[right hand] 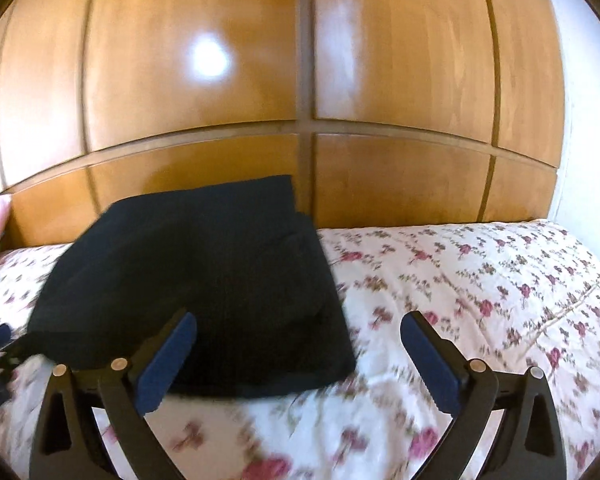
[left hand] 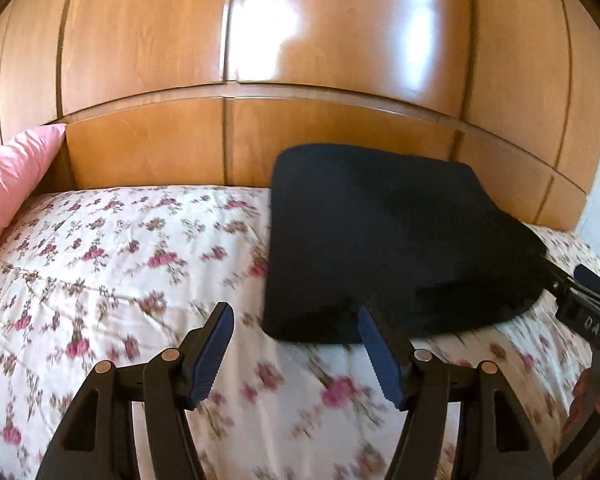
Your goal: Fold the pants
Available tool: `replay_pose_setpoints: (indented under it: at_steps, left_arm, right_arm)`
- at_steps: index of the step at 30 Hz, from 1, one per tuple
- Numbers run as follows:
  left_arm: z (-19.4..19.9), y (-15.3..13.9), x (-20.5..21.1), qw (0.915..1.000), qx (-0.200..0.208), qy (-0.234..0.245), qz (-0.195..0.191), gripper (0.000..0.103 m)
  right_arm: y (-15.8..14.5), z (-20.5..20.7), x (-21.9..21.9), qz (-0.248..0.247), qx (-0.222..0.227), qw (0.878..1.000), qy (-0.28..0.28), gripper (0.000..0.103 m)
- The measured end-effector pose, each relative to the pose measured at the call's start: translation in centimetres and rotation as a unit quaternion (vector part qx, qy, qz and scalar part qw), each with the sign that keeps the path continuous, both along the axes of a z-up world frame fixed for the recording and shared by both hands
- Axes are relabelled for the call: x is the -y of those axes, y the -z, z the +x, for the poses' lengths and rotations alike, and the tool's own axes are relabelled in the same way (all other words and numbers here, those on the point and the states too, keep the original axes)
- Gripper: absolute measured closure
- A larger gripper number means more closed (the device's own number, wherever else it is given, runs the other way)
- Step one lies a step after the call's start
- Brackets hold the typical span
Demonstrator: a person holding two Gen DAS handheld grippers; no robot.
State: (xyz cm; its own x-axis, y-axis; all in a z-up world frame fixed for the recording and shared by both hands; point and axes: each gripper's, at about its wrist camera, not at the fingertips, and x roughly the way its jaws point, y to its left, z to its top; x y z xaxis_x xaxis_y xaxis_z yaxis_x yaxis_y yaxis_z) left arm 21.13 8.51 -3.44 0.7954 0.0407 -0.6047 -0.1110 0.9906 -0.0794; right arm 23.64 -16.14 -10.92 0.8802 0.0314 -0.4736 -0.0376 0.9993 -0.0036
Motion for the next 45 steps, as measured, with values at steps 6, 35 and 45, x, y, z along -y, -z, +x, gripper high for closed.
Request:
replay_pose_setpoints:
  at_steps: [6,35,45]
  left_arm:
    - [-4.4,-1.7,2.6,0.9980,0.060,-0.013,0.018,0.036]
    - [-7.7,-1.9,4.0,0.9950,0.094,-0.016,0.031,0.036]
    - [-7.8,-2.0,4.1,0.9948,0.096,-0.014,0.031,0.036]
  right_arm:
    - [-0.3,-4.9,-1.0,0.003,0.007,1.000,0.012,0.000]
    - [0.8,-9.4,-2.0,-0.004,0.029,1.000,-0.004,0.001]
    - [0.8,-9.5,-1.6,0.008,0.034,0.999,0.000,0.000]
